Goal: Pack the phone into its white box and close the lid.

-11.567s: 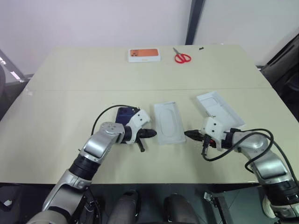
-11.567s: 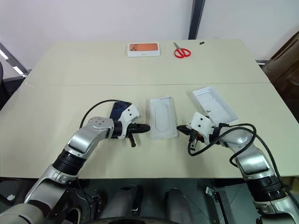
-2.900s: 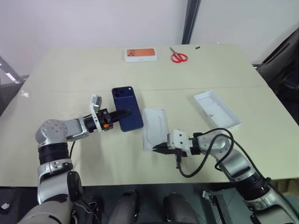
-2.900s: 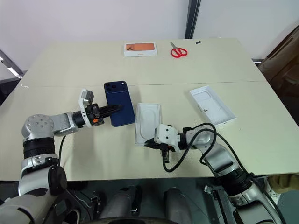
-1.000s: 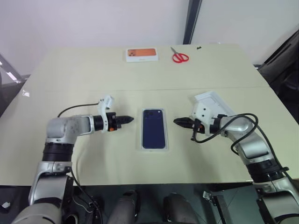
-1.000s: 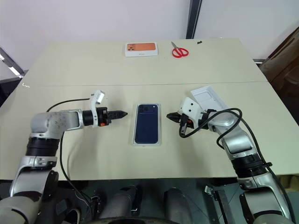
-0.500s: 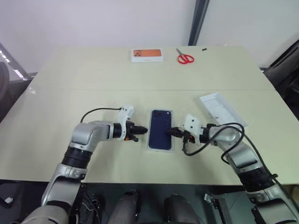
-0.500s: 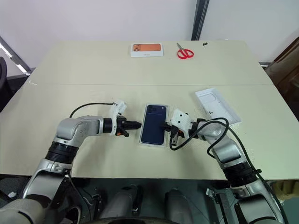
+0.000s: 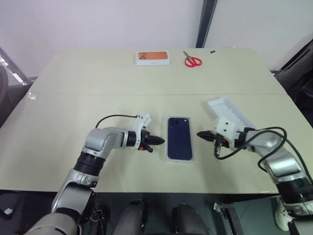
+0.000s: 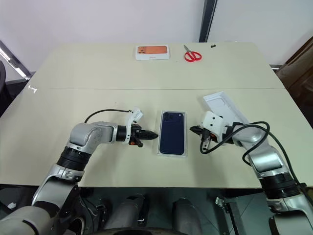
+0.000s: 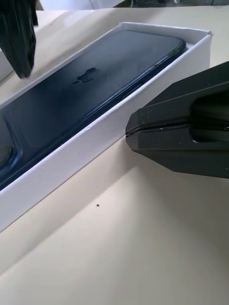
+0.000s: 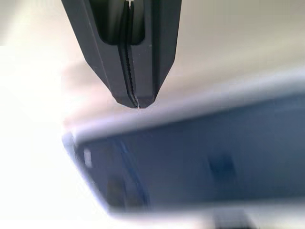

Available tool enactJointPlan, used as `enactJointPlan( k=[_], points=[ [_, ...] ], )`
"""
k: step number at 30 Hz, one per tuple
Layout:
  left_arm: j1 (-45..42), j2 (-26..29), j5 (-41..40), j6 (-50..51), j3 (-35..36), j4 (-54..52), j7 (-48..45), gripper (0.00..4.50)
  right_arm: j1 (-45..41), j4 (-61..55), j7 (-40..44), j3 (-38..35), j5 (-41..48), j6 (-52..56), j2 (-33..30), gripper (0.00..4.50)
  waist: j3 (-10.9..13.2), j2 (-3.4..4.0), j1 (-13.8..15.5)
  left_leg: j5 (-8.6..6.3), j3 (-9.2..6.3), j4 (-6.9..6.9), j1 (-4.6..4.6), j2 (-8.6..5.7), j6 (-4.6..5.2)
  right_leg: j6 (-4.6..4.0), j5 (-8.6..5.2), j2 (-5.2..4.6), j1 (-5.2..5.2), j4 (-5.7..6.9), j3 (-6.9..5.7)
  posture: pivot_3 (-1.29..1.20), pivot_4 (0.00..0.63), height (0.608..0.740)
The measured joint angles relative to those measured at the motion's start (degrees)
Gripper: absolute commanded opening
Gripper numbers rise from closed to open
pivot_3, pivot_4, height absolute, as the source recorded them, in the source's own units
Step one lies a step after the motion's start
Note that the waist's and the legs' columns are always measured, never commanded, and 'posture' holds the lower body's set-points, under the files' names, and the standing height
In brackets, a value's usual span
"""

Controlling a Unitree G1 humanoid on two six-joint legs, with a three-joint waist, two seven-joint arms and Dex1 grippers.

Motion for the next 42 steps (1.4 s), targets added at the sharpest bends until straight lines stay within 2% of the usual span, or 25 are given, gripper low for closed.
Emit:
enactJointPlan(
  k=[8, 23, 42],
  points=[
    [-0.1, -3.1, 0.2, 0.2, -0.2, 0.8, 0.2, 0.03, 0.0, -0.1, -0.4, 1.1, -0.5, -0.4, 3.3, 0.0, 0.0, -0.01, 0.1, 0.0, 0.0, 0.06, -0.01, 0.01, -0.01, 0.0, 0.0, 0.01, 0.03, 0.0, -0.01, 0.0, 0.15, 0.734],
    [-7.5, -11.3, 6.5, -7.7, -6.4, 12.5, -3.1, 0.03, 0.3, 3.7, 1.6, -2.1, -1.7, -2.8, -2.9, 0.0, 0.0, -0.01, 0.2, -0.06, -0.03, 0.36, -0.01, 0.0, 0.1, 0.04, -0.02, 0.0, 0.26, -0.04, -0.12, 0.0, 0.15, 0.734],
    [-8.3, -11.9, 9.0, -10.9, -6.1, 15.1, -5.4, 0.03, 2.4, 2.4, 2.0, -2.5, -2.2, -2.5, -3.1, 0.0, 0.0, -0.01, 0.1, -0.09, -0.04, 0.4, 0.01, 0.01, 0.14, 0.05, -0.03, 0.02, 0.27, -0.03, -0.11, 0.0, 0.15, 0.734]
  ],
)
